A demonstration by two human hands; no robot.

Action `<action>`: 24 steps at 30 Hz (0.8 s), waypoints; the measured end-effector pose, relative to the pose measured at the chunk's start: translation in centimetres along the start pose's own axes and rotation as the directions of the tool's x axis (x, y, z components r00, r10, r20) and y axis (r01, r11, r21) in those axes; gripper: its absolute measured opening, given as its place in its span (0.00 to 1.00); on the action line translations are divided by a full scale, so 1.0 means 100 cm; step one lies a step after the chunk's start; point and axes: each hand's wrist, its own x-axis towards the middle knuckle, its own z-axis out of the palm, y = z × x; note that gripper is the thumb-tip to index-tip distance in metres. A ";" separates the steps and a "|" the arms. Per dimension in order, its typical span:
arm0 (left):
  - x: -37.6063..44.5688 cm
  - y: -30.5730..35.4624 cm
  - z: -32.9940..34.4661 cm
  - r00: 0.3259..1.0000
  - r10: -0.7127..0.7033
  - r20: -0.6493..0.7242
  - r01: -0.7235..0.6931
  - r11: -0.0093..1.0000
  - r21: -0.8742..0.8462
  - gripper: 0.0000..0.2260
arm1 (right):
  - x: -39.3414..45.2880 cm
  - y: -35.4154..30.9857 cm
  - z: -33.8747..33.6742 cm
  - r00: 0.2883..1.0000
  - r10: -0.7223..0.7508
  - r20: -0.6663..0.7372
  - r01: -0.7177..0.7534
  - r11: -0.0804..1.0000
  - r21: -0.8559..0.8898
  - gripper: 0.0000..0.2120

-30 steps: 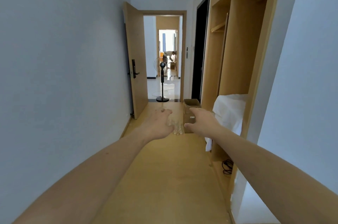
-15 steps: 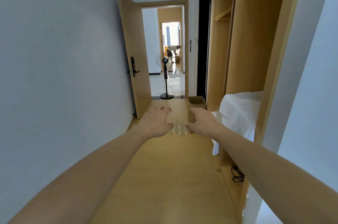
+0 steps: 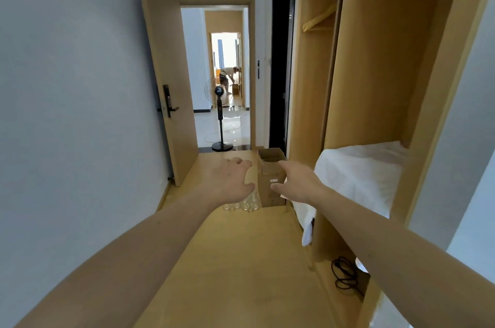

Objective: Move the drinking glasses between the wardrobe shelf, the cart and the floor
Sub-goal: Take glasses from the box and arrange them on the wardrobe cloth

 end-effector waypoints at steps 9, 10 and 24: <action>0.092 -0.081 0.003 0.999 0.034 0.030 -0.032 0.998 -0.055 0.29 | 0.117 -0.017 0.038 0.998 0.069 0.005 -0.069 0.998 0.006 0.25; 0.097 -0.088 0.006 0.998 0.032 0.046 -0.029 0.997 -0.066 0.29 | 0.123 -0.018 0.046 0.996 0.085 0.008 -0.085 0.996 0.010 0.27; 0.191 -0.166 0.052 0.992 -0.068 0.110 0.085 0.985 -0.150 0.28 | 0.250 0.001 0.100 0.989 0.116 0.091 -0.113 0.993 -0.038 0.33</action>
